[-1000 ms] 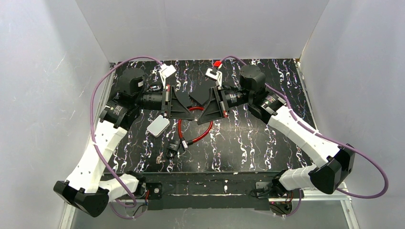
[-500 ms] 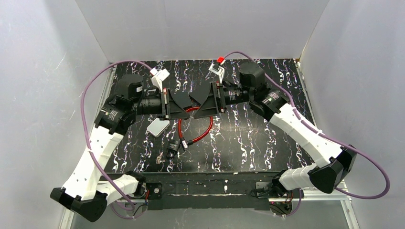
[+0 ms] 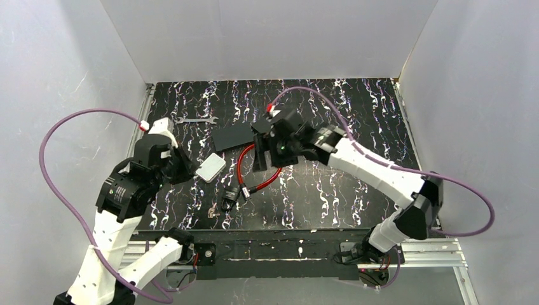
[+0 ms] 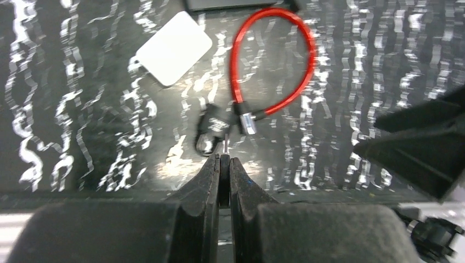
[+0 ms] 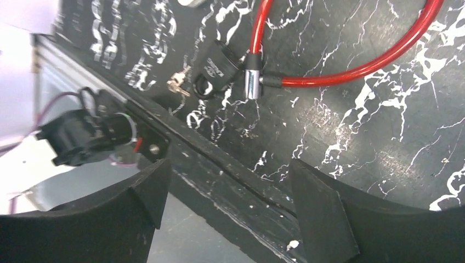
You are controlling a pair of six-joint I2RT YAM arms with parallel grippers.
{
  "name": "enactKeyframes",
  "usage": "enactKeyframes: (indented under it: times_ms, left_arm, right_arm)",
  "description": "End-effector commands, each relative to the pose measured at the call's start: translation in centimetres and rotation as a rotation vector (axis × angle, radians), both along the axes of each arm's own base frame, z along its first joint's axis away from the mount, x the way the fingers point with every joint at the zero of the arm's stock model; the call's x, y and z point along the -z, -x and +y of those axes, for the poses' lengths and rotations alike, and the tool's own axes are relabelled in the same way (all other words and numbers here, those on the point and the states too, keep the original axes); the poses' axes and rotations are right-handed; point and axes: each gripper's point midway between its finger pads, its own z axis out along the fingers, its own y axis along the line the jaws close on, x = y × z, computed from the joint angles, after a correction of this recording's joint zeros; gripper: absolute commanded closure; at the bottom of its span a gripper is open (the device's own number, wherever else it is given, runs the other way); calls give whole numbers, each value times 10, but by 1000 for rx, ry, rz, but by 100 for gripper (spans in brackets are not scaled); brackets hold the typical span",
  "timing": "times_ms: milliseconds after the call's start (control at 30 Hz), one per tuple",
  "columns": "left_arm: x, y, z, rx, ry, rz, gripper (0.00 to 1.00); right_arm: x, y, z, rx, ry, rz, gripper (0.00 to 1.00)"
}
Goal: Unlock with the key
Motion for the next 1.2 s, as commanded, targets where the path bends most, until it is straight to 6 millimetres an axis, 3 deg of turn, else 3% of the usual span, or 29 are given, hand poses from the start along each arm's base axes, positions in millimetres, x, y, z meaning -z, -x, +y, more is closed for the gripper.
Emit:
enactKeyframes:
  times_ms: [0, 100, 267, 400, 567, 767, 933, 1167]
  left_arm:
    - [37, 16, 41, -146, -179, 124, 100]
    - [45, 22, 49, -181, -190, 123, 100]
    - [54, 34, 74, -277, -245, 89, 100]
    - [62, 47, 90, -342, -267, 75, 100]
    - [62, 51, 86, -339, -209, 32, 100]
    - [64, 52, 83, -339, -152, -8, 100]
    - [84, 60, 67, -312, -1, -48, 100]
    - [84, 69, 67, -308, 15, -42, 100]
  right_arm:
    - [24, -5, 15, 36, 138, -87, 18]
    - [41, 3, 44, -29, 139, -102, 22]
    - [73, 35, 97, -199, 46, -89, 24]
    - [101, 49, 118, -266, 20, -12, 30]
    - [122, 65, 145, -311, -21, 33, 31]
    - [143, 65, 160, -301, -34, 69, 31]
    - [147, 71, 176, -325, -59, 97, 31]
    - [178, 68, 169, -300, 10, 104, 30]
